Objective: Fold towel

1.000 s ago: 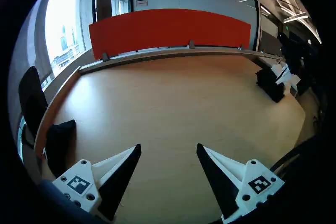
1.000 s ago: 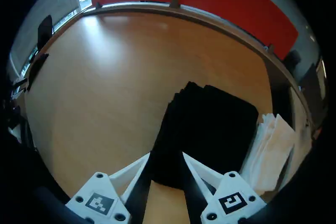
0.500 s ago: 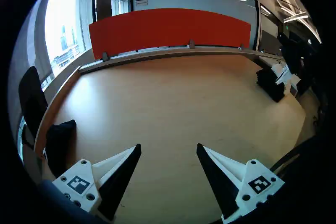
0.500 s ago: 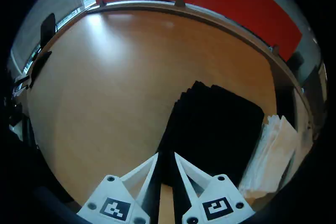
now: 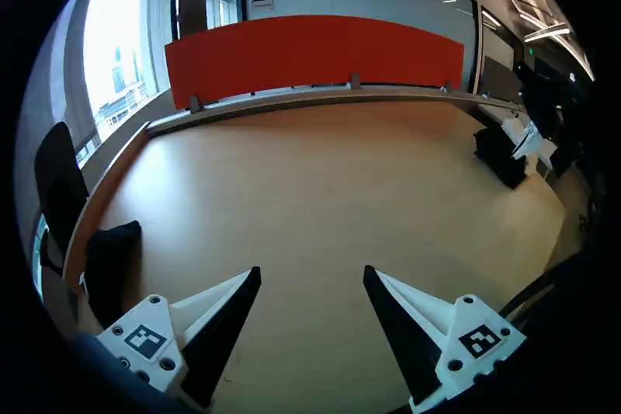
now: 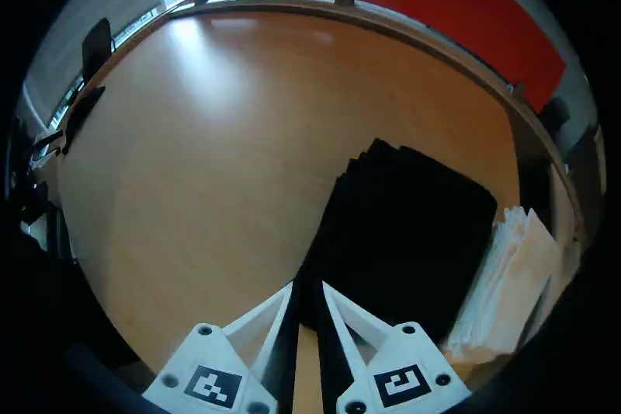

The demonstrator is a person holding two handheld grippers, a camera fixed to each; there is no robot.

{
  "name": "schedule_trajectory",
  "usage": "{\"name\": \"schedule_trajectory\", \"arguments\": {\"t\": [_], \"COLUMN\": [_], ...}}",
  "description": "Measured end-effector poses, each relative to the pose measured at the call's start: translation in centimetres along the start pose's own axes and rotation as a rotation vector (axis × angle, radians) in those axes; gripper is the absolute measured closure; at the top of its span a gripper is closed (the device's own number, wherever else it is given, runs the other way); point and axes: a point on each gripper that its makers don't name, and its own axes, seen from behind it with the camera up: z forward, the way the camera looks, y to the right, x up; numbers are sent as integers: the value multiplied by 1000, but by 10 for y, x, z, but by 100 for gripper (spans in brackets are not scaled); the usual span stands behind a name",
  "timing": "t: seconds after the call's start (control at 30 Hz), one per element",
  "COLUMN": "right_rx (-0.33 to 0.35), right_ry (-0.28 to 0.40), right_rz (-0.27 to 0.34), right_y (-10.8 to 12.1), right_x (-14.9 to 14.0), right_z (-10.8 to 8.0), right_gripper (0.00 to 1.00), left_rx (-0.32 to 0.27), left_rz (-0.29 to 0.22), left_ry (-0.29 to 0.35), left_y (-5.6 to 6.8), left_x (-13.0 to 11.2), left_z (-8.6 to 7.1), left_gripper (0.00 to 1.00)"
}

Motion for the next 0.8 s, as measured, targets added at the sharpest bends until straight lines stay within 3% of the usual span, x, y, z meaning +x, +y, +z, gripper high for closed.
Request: {"name": "schedule_trajectory", "arguments": {"t": [0.2,0.27,0.33,0.47,0.6,0.67,0.8], "right_rx": [-4,-5,-4,-10,-24,-31,-47], "right_ry": [15,25,33,48,62,69,85], "right_rz": [11,19,27,40,47,55,76], "right_y": [-1,-2,-2,-2,-1,0,1], "right_x": [4,5,7,7,7,8,9], "right_z": [-1,-2,-4,-7,-10,-12,-15], "right_gripper": [88,81,69,29,7,0,0], "left_rx": [1,3,4,6,8,10,12], "left_rz": [0,-2,-3,-4,-5,-7,-14], "left_ry": [0,1,2,3,4,5,8], "left_y": [0,0,-1,-1,-3,-4,-6], "left_x": [-1,0,0,1,1,2,4], "left_z": [0,1,1,1,1,2,4], "left_gripper": [2,2,2,2,2,2,2]}}
